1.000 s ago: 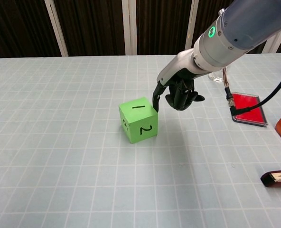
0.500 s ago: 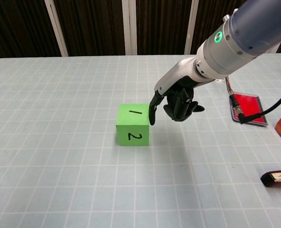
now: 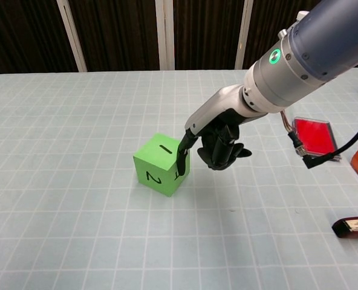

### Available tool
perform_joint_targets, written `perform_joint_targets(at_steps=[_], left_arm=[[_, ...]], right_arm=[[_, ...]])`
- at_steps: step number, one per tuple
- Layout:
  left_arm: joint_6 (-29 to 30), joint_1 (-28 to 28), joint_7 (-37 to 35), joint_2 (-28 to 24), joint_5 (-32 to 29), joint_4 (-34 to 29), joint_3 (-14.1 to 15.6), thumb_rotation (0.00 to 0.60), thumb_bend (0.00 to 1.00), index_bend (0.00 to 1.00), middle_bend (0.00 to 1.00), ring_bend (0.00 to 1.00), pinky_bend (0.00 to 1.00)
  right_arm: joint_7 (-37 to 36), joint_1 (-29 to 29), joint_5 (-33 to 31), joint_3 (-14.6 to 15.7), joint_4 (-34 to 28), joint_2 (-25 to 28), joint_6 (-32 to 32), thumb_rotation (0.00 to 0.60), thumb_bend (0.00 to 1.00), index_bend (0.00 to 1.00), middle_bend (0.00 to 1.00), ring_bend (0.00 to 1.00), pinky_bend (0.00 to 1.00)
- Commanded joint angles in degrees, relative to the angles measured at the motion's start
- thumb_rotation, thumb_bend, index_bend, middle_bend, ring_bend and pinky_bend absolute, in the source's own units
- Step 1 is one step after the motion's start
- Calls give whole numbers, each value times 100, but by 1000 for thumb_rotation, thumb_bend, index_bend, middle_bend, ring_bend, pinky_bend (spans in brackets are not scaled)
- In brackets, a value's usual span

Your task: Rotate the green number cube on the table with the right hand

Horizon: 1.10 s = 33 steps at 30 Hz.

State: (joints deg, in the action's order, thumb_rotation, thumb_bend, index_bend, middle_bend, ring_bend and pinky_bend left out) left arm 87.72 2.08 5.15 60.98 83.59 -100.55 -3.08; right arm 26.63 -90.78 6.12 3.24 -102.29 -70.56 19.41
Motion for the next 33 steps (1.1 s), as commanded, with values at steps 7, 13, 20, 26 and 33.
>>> perform_joint_targets(at_steps=[7,13,20,26,33], left_arm=[[-4,1,-27,-12,4,3,0,600,432,129,0,0,42],[9,-7,-71,-30,6,3,-4,600,432,129,0,0,41],[41,-30,-193,-83,-24,18,-27,600,432,129,0,0,41],[31,-31,-248,-113,-28,24,-29,600,432,129,0,0,41],[-16,-3,-191,-81,-47,22,-33,600,432,129,0,0,41]], right_arm=[[-662,-99,669,64,-68,-90,-161,600,969,239,852,878,739],[-1076,-151,1022,25,-25,-176,-198,600,968,240,852,878,739],[-1463,-217,1306,86,77,-287,-48,600,968,240,852,878,739],[-1684,-321,1408,248,122,-342,56,600,969,239,852,878,738],[-2044,-299,1690,231,23,-90,-366,600,972,239,852,878,738]])
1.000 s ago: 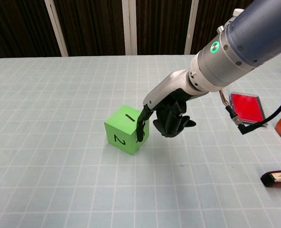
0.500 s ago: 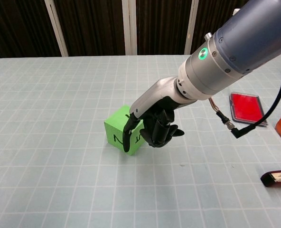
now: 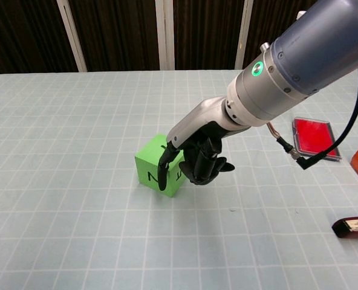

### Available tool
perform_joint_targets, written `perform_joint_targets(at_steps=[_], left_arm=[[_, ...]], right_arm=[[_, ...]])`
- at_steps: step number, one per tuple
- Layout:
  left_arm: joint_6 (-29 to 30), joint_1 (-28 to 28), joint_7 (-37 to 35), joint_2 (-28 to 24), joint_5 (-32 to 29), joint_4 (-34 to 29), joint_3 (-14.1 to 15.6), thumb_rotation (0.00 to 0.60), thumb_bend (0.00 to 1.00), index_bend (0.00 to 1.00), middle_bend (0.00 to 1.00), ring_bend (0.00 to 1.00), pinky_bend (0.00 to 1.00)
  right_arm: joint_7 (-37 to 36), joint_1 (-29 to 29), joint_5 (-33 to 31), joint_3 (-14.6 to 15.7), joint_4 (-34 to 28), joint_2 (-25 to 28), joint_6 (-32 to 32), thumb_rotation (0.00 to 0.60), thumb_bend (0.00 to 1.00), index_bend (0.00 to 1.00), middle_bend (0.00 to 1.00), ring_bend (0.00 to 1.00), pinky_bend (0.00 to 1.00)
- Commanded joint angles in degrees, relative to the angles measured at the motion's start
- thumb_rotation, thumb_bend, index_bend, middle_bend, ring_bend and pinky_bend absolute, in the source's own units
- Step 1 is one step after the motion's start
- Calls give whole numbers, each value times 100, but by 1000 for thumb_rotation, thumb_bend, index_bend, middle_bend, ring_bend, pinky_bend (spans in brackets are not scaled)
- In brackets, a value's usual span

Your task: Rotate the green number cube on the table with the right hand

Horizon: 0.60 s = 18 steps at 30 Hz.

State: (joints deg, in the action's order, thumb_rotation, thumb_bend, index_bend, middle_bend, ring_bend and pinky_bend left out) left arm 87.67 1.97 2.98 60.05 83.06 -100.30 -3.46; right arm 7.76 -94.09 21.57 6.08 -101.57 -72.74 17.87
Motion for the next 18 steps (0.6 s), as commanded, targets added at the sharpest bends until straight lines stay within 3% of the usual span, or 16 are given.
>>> perform_joint_targets(at_steps=[1,8,18], left_arm=[[-17,11,47,17,13,-5,11,600,432,128,0,0,41],[7,6,139,55,37,-24,23,600,432,129,0,0,41],[12,-8,143,37,18,-49,27,600,432,129,0,0,41]], right_arm=[[-226,61,211,-91,-63,180,-308,600,973,239,852,878,739],[-597,184,679,-180,-111,454,-843,600,975,240,852,878,739],[-872,-11,889,307,-56,410,-434,600,974,139,852,878,739]])
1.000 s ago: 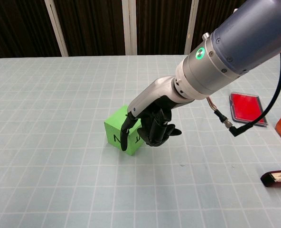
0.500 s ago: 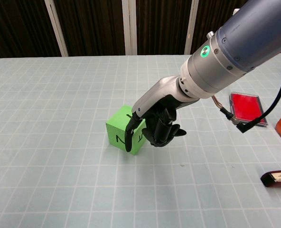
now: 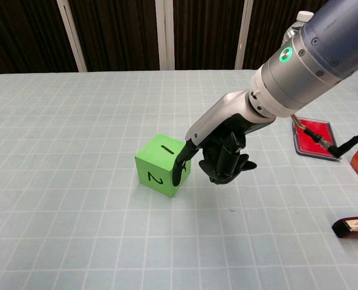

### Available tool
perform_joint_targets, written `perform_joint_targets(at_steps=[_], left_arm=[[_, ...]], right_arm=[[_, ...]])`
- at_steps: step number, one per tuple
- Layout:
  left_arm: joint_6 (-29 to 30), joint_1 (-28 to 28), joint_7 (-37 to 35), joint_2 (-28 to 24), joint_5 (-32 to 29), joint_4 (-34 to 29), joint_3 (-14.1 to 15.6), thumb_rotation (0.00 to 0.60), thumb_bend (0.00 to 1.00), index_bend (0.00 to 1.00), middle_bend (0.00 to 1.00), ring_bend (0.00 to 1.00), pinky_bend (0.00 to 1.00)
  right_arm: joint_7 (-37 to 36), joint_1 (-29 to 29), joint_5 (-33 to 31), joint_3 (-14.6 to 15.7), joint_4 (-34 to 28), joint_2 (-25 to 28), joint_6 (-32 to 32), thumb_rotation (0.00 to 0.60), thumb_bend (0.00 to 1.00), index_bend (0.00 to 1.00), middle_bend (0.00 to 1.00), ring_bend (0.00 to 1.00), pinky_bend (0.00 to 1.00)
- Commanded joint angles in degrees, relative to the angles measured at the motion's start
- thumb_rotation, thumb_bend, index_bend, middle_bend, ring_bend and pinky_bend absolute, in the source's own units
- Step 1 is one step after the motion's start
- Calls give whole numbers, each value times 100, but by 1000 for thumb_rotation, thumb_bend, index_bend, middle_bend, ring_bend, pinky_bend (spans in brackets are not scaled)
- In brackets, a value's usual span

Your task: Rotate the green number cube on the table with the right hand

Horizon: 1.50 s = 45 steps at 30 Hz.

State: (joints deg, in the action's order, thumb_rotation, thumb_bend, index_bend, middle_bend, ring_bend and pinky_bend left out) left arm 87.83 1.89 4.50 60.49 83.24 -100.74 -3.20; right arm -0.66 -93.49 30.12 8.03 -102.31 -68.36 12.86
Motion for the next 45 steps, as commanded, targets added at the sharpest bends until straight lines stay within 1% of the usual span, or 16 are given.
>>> perform_joint_targets(at_steps=[1,4,9,12,16,19,23,28,38,45], left_arm=[[-12,0,-30,-16,9,-10,8,600,432,128,0,0,41],[-48,7,-99,-53,59,-22,39,600,432,128,0,0,41],[-73,20,-84,-49,65,-20,46,600,432,129,0,0,41],[-80,26,-68,-42,65,-18,47,600,432,129,0,0,42],[-71,23,-72,-42,73,-21,49,600,432,129,0,0,41],[-66,19,-93,-54,61,-18,44,600,432,128,0,0,41],[-57,11,-138,-71,39,-9,32,600,432,129,0,0,41],[-75,18,-166,-85,15,0,23,600,432,129,0,0,41],[-69,15,-238,-106,32,2,25,600,432,128,0,0,41],[-93,21,-263,-120,18,19,25,600,432,129,0,0,41]], right_arm=[[-32,-117,32,187,25,-45,106,600,975,137,852,878,739],[-78,-238,-18,347,23,-88,207,600,975,137,852,878,739],[-188,-308,-17,437,4,-112,277,600,976,136,852,878,739],[-302,-279,34,374,-8,-97,217,600,976,136,852,878,739],[-442,-185,189,217,20,-79,110,600,976,137,852,878,739],[-498,-128,301,152,70,-112,142,600,976,137,852,878,739],[-568,-78,380,111,152,-179,227,600,977,137,852,878,739],[-629,-67,401,132,208,-235,307,600,976,136,852,878,739],[-802,-62,526,-33,327,-393,154,600,976,136,852,878,739],[-884,-39,567,-109,401,-538,288,600,976,131,852,878,739]])
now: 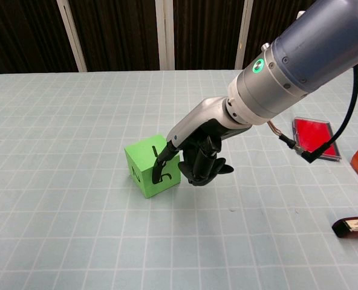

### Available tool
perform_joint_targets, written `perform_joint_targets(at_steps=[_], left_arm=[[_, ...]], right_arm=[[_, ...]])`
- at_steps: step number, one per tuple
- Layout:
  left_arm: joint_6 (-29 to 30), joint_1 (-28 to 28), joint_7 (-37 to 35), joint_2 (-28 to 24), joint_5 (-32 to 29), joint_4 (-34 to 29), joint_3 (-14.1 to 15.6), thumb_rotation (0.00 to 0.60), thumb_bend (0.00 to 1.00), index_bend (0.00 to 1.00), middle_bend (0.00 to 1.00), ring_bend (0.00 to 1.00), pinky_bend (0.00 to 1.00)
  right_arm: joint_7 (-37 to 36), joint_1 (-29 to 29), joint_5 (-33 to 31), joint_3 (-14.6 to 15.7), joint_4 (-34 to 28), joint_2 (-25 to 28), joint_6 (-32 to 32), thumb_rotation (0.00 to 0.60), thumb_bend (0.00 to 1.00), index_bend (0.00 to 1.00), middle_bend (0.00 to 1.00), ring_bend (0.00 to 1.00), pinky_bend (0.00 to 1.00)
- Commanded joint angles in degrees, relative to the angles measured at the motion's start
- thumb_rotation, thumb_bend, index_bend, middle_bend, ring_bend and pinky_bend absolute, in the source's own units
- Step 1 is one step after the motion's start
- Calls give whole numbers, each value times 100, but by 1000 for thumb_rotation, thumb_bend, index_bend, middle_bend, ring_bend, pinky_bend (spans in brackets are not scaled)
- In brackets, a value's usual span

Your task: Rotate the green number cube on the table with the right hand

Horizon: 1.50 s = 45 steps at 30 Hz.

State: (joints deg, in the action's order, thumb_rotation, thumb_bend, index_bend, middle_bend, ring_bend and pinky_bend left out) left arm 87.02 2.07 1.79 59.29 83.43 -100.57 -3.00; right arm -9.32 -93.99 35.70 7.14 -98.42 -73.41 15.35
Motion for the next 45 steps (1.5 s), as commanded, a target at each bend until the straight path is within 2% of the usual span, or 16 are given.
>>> perform_joint_targets(at_steps=[1,36,41,45], left_arm=[[-23,9,11,0,-2,0,7,600,432,128,0,0,41],[-120,67,-108,-28,-67,29,-26,600,432,129,0,0,41],[-133,80,-106,-19,-112,41,-50,600,432,129,0,0,41],[-167,99,-73,-4,-107,38,-41,600,432,129,0,0,41]], right_arm=[[-25,12,11,-27,25,-61,65,600,976,129,852,878,739],[-10,-100,-360,-156,477,-813,430,600,976,78,852,878,738],[1,-52,-318,-178,307,-638,445,600,976,78,852,878,739],[-1,120,-117,-232,-170,-195,523,600,976,78,852,878,739]])
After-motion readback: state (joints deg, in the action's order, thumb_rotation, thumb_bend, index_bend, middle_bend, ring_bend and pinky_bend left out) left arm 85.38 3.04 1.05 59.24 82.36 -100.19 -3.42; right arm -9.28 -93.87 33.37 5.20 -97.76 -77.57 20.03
